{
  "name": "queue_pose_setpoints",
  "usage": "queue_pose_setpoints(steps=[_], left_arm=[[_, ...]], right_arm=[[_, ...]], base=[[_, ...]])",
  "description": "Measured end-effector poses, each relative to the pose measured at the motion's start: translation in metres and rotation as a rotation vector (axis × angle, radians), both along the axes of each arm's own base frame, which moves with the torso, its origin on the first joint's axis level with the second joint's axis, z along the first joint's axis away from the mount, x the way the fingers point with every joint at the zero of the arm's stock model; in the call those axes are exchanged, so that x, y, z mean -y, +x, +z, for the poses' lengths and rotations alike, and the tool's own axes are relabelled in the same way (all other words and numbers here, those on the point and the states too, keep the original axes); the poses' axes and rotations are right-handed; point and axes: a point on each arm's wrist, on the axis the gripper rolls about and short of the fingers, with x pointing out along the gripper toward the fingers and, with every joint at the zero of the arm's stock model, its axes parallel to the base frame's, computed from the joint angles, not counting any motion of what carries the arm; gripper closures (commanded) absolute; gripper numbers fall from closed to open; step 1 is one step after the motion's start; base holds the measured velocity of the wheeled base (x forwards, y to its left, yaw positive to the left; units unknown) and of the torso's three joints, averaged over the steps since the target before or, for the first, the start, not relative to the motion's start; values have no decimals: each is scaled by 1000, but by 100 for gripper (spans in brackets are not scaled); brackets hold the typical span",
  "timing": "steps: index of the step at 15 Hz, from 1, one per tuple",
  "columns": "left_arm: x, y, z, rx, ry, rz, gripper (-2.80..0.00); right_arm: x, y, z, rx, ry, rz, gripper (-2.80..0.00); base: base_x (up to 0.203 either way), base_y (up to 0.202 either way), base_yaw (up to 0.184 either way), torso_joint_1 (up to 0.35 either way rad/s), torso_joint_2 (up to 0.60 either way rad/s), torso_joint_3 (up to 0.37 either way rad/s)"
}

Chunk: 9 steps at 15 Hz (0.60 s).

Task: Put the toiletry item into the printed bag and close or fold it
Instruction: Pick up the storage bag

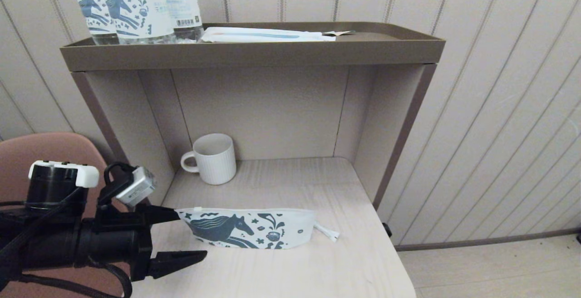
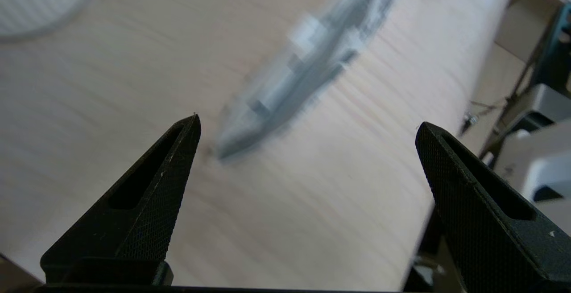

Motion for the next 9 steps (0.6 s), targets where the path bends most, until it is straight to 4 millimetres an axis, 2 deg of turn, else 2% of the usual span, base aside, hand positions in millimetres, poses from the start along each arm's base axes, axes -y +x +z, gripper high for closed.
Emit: queue_pose_setpoints(steps=[9], left_arm=[[5, -27, 0, 0, -12, -58, -280]], right_arm=[[0, 0, 0, 0, 0, 0, 0]], base=[[0, 0, 0, 0, 0, 0]])
